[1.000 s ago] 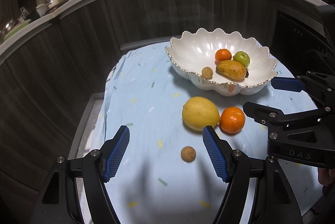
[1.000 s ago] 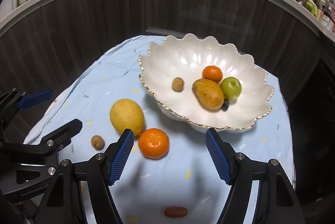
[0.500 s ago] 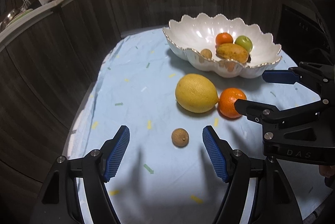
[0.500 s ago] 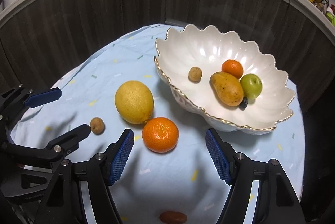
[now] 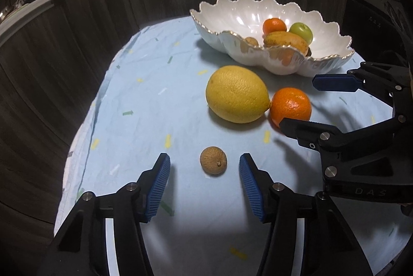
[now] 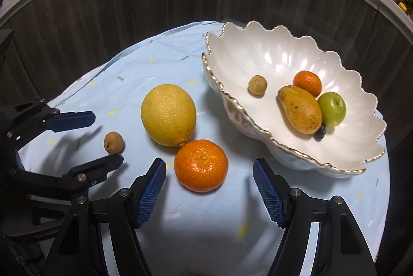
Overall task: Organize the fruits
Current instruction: 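Grasp the small brown fruit with the left tool while the right tool grasps the tangerine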
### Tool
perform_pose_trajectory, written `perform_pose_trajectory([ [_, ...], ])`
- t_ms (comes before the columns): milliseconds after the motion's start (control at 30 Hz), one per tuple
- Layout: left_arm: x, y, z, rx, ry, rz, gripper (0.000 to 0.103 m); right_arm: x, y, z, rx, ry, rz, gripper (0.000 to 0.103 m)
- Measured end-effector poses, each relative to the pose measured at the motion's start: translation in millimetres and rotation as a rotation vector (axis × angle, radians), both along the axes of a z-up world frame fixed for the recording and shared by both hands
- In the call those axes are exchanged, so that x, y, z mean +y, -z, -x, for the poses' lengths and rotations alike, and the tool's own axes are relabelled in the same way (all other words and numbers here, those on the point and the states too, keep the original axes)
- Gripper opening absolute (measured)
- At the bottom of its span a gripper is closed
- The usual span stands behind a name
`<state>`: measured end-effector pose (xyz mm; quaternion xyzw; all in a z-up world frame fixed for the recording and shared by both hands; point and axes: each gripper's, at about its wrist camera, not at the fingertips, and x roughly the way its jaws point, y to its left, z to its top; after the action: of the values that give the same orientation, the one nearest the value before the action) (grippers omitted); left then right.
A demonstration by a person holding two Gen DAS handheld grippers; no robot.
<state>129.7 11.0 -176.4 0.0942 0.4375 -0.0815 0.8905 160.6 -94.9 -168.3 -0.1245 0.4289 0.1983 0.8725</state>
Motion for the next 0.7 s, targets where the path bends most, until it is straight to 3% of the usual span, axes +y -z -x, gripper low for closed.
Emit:
perform_pose_trajectory([
  [367, -0.2, 7.7, -7.9, 0.021, -0.001, 0.025, 0.041, 1.6, 8.7, -8.8, 0.04, -0.008, -0.032, 0.066],
  [533, -3.6, 7.6, -6.8, 0.022, 0.017, 0.033, 0.031, 1.8, 14.8, -12.5, 0.074, -0.014, -0.045, 0.052],
  [700, -5.0, 6.6, -5.5, 0.019, 0.022, 0.034, 0.023, 0.5, 16.0, -11.0, 0.081, -0.005, -0.06, 0.048],
])
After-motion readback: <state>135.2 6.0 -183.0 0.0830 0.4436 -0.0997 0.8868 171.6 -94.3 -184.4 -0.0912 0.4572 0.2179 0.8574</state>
